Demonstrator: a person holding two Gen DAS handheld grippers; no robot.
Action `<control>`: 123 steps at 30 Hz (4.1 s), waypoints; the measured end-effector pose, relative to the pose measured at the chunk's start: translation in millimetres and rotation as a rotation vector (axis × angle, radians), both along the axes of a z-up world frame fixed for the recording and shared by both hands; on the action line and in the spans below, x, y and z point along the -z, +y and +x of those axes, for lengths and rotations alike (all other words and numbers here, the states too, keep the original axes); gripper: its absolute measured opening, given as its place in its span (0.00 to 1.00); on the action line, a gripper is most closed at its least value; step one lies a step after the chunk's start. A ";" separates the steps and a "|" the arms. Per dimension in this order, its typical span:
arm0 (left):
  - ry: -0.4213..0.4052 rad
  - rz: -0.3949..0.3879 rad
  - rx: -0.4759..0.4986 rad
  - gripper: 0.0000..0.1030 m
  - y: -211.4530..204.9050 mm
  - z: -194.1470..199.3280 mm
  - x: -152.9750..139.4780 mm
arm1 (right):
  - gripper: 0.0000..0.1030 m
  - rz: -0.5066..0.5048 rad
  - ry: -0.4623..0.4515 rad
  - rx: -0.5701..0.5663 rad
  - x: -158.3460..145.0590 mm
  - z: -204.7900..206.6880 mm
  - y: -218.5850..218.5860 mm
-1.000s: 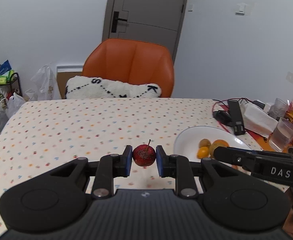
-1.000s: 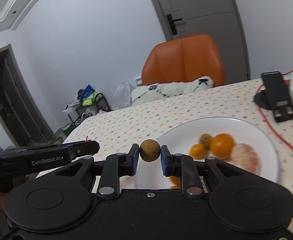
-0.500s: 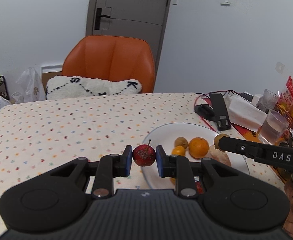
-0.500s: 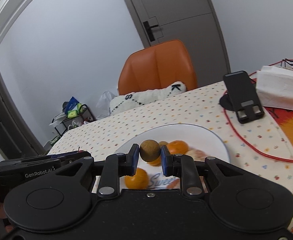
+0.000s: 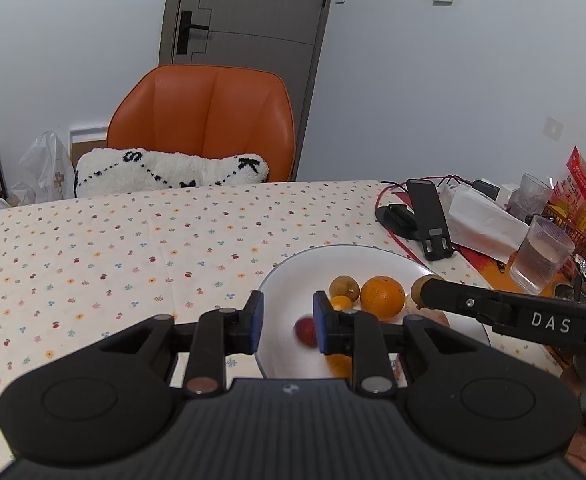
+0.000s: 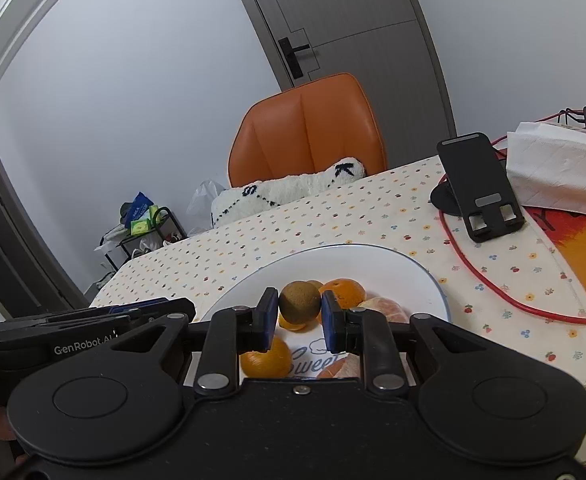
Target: Organize fruits
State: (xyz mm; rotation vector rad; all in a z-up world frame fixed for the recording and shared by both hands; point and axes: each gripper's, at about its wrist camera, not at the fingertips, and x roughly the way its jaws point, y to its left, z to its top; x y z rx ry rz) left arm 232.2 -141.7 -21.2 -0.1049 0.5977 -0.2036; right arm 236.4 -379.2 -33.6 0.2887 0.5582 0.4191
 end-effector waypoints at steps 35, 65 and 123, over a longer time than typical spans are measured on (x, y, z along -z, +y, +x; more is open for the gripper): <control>0.043 0.021 -0.199 0.87 38.1 -39.9 -1.9 | 0.77 -0.016 -0.015 0.006 -6.0 -35.7 12.8; -0.040 0.019 -0.298 1.00 65.7 -142.1 -23.1 | 1.00 -0.040 -0.055 -0.075 -23.3 -103.1 29.5; -0.090 0.059 -0.321 1.00 98.3 -237.9 -35.6 | 1.00 -0.165 -0.143 -0.090 -47.3 -184.9 68.2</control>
